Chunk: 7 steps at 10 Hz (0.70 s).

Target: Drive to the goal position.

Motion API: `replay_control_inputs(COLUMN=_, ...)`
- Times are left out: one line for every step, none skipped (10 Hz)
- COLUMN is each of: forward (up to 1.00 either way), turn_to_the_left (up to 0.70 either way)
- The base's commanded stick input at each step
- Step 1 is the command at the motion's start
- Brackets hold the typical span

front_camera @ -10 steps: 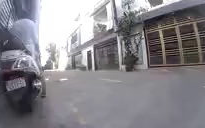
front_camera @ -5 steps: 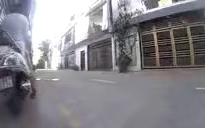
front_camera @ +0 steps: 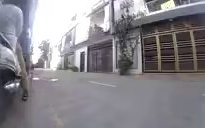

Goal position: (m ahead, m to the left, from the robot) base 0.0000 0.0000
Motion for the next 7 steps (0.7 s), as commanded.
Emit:
replay_control_inputs(forward=0.7, turn_to_the_left=-0.35)
replay_control_inputs(forward=0.7, turn_to_the_left=-0.35)
replay_control_inputs(forward=0.7, turn_to_the_left=-0.35)
replay_control_inputs(forward=0.7, turn_to_the_left=-0.35)
replay_control_inputs(forward=0.7, turn_to_the_left=-0.35)
replay_control_inputs(forward=0.7, turn_to_the_left=-0.35)
replay_control_inputs(forward=0.7, turn_to_the_left=-0.35)
